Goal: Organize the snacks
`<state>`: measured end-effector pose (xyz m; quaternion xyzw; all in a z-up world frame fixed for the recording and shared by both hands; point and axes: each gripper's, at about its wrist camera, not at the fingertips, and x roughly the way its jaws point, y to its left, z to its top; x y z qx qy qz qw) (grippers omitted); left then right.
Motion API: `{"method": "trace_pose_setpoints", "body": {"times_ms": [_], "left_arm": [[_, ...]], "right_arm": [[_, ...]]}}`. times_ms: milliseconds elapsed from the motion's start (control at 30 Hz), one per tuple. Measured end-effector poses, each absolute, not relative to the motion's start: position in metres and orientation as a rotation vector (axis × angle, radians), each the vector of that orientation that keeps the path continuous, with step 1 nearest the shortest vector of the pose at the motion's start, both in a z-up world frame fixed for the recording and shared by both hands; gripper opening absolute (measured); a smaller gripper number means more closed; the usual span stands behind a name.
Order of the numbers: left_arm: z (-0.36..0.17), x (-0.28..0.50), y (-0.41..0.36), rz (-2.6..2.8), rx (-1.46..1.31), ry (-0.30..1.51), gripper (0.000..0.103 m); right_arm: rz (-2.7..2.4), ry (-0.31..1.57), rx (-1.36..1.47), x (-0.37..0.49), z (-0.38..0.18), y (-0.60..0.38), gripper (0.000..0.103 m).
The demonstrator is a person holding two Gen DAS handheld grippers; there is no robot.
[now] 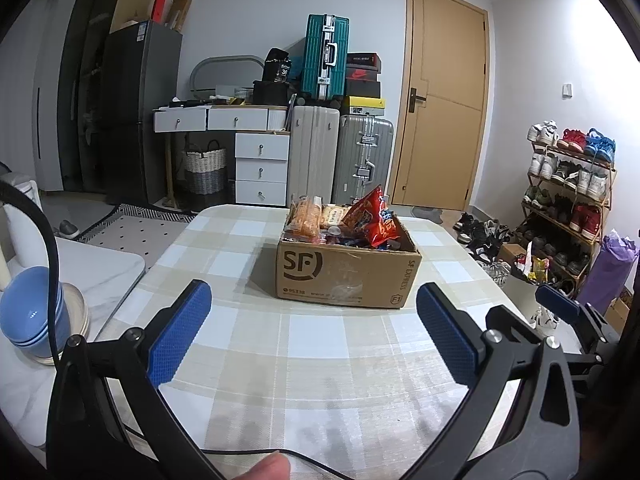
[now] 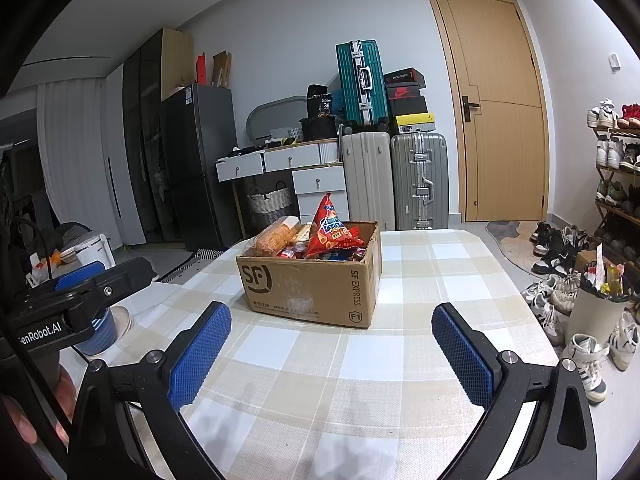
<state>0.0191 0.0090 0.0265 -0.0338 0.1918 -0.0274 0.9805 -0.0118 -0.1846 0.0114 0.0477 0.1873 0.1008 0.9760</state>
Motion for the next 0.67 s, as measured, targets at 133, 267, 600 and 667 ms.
{"method": "trace_pose_setpoints", "body": {"times_ms": [133,267,600,667], "left_arm": [[0.0268,0.0179,0.0077,-0.065,-0.077,0.383,0.103],[0.0265,0.017,0.0053,-0.069,-0.067,0.375,0.103],[0.0207,0.0225,0.0031,-0.064,-0.065,0.396,0.103],[0.0189,0.0252,0.0019,-0.059,-0.056,0.409,0.103]], "right_arm": [[0.205,0.377,0.097,-0.0113,0.0122,-0.1849,0.102],[0.204,0.377,0.096,-0.0114,0.0125,-0.1847,0.102],[0.204,0.377,0.097,-0.0114,0.0131,-0.185,0.102],[0.204,0.378,0.096,-0.0117,0.0124,-0.185,0.102]]}}
